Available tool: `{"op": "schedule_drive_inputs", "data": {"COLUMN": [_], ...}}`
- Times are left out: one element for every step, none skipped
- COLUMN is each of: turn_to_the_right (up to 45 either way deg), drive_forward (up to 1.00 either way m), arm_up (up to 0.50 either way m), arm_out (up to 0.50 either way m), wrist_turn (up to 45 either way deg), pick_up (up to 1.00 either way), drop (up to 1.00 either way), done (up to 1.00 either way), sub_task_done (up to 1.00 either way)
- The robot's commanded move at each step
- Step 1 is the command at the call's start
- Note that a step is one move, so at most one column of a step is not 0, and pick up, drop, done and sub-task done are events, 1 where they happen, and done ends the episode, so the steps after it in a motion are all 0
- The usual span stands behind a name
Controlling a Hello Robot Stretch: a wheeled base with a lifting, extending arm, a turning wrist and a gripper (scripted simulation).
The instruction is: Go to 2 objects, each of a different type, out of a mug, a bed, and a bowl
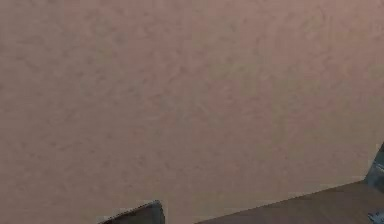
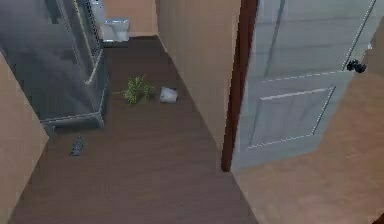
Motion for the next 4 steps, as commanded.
{"op": "schedule_drive_inputs", "data": {"turn_to_the_right": [45.0,45.0,9.0,0.0], "drive_forward": [0.0,0.0,0.0,0.35], "arm_up": [0.0,0.0,0.0,0.0], "arm_out": [0.0,0.0,0.0,0.0], "wrist_turn": [0.0,0.0,0.0,0.0], "pick_up": [0.0,0.0,0.0,0.0], "drop": [0.0,0.0,0.0,0.0], "done": [0.0,0.0,0.0,0.0], "sub_task_done": [0.0,0.0,0.0,0.0]}}
